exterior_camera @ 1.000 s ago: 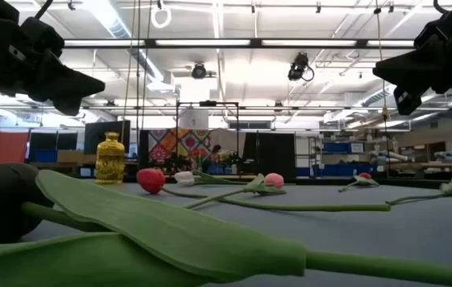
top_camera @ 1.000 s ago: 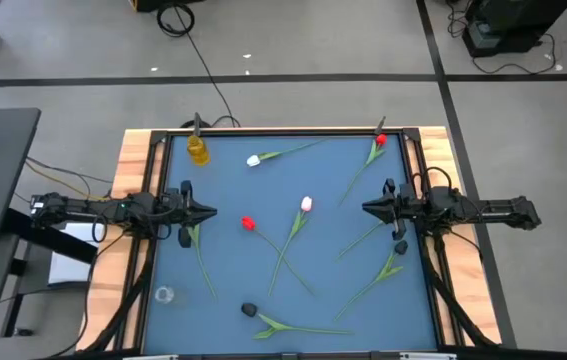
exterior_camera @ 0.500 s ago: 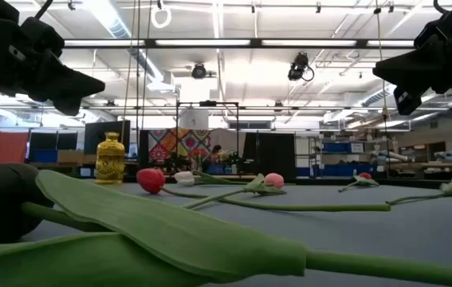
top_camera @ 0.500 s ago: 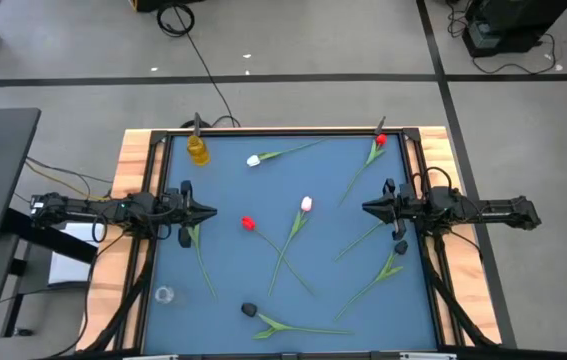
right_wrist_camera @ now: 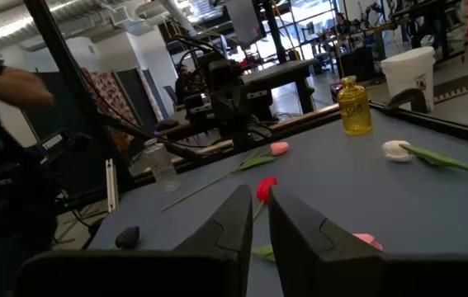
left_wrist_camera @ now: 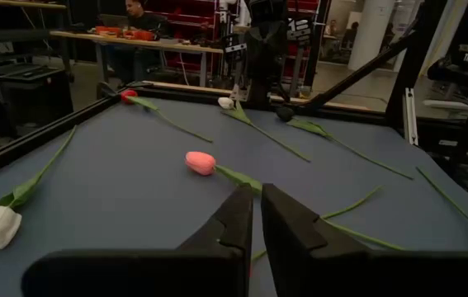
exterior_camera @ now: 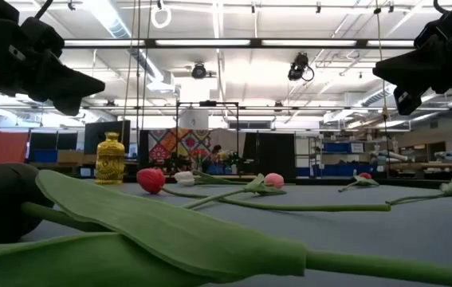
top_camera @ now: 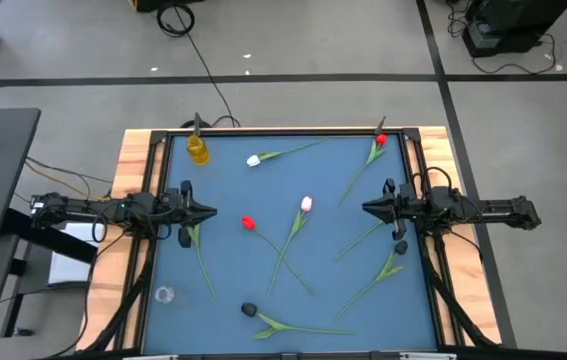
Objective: Sort flowers into vase by color
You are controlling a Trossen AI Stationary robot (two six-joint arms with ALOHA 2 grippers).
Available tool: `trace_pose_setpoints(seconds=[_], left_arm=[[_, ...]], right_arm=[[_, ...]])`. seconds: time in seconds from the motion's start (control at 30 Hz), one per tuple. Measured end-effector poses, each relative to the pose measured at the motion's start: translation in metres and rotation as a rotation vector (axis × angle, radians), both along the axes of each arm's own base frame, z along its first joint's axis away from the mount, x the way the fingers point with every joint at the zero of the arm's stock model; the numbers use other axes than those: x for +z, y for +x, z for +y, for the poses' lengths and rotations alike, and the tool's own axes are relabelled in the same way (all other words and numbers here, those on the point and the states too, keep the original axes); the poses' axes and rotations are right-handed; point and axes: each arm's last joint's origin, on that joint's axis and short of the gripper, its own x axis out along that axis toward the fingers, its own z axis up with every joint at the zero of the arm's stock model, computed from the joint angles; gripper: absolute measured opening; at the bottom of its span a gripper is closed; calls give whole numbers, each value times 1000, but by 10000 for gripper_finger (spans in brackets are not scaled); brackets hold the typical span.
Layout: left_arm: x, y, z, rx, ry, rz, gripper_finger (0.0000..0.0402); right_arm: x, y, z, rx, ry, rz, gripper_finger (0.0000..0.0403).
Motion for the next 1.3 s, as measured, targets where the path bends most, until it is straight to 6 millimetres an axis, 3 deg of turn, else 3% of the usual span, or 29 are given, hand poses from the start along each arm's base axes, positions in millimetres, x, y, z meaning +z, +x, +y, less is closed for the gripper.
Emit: trace_pose_setpoints(seconds=[0.73,0.9,1.03,1.13,1.3], left_arm=[[0,0,0,-1,10,2,36],[-1,0,-2,-78,301,25,36],[-1,0,-2,-82,357,26,36],[-1,0,-2,-82,357,26,36],[-1,0,-2,-82,358,26,36]], right_arm=[[0,0,0,0,0,0,53],[0,0,0,-10,-83,5,53],[0,0,-1,-41,-190,11,53],[2,0,-1,-40,-139,-12,53],[10,-1,-3,-86,177,-123,53]])
